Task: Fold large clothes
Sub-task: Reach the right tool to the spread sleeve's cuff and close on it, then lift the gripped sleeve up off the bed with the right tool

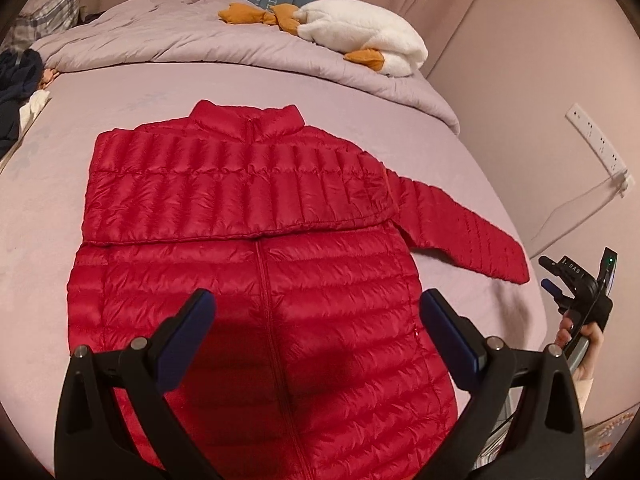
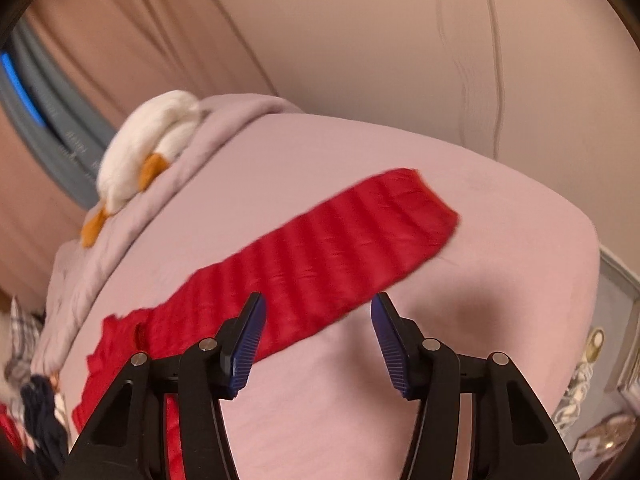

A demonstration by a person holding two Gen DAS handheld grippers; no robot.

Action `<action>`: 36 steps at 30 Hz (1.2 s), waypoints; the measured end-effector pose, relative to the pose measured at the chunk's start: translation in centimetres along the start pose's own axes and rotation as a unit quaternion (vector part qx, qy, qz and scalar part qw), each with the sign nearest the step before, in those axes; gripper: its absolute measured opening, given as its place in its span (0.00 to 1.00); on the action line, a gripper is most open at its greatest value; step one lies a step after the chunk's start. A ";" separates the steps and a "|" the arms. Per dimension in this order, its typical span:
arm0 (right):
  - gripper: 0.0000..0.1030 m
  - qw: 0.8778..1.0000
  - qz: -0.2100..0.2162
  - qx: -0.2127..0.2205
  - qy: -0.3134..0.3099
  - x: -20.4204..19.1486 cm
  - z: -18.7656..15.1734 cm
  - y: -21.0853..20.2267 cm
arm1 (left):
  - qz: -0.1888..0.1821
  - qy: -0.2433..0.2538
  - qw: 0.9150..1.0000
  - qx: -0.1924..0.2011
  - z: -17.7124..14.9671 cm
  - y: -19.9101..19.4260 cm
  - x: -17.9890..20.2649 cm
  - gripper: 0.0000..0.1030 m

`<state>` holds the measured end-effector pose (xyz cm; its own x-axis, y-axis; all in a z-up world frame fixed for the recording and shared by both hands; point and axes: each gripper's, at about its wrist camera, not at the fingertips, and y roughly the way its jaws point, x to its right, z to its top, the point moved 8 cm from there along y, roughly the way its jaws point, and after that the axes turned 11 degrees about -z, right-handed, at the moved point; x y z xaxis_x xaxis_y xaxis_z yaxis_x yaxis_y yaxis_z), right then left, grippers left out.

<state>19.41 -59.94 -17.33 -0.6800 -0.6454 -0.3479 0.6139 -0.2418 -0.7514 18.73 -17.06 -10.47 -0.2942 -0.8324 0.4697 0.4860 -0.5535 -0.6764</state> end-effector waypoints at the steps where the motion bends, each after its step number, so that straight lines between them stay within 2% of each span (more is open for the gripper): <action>1: 0.55 1.000 -0.007 -0.005 0.007 0.6 0.2 0.5 | 0.002 0.001 1.000 -0.003 -0.1 0.3 0.0 0.99; 8: 0.55 0.997 -0.031 -0.018 0.063 4.5 1.5 3.2 | 0.016 0.009 0.999 -0.028 -0.8 2.6 -0.1 0.98; 18: 0.55 0.985 -0.037 -0.029 0.167 10.0 1.9 6.2 | 0.030 0.009 0.998 -0.046 -1.3 4.1 -0.7 0.98; 21: 0.55 0.982 -0.018 -0.038 0.184 10.2 1.7 7.0 | 0.032 0.009 0.998 -0.049 -1.3 4.4 -0.8 0.98; 27: 0.55 0.981 0.040 -0.041 0.188 8.0 1.5 8.2 | 0.039 0.005 0.998 -0.048 -1.1 4.6 -1.1 0.98; 29: 0.51 0.980 0.047 -0.044 0.188 7.5 1.4 9.0 | 0.042 0.006 0.998 -0.045 -1.0 4.4 -1.3 0.98; 32: 0.38 0.981 0.039 -0.044 0.183 6.8 1.4 9.7 | 0.045 0.004 0.998 -0.037 -0.8 3.7 -1.8 0.98; 34: 0.17 0.984 0.016 -0.039 0.172 6.6 1.4 9.3 | 0.050 -0.001 0.998 -0.029 -0.5 3.1 -2.5 0.98; 36: 0.09 0.987 0.007 -0.022 0.160 6.2 1.9 8.5 | 0.055 -0.006 0.998 -0.021 -0.3 2.4 -3.2 0.98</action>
<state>21.19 -67.38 -24.77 -0.7675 -0.3846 -0.5128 0.6112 -0.1977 -0.7664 20.60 -15.71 -13.79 -0.2303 -0.8879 0.3983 0.4793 -0.4597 -0.7476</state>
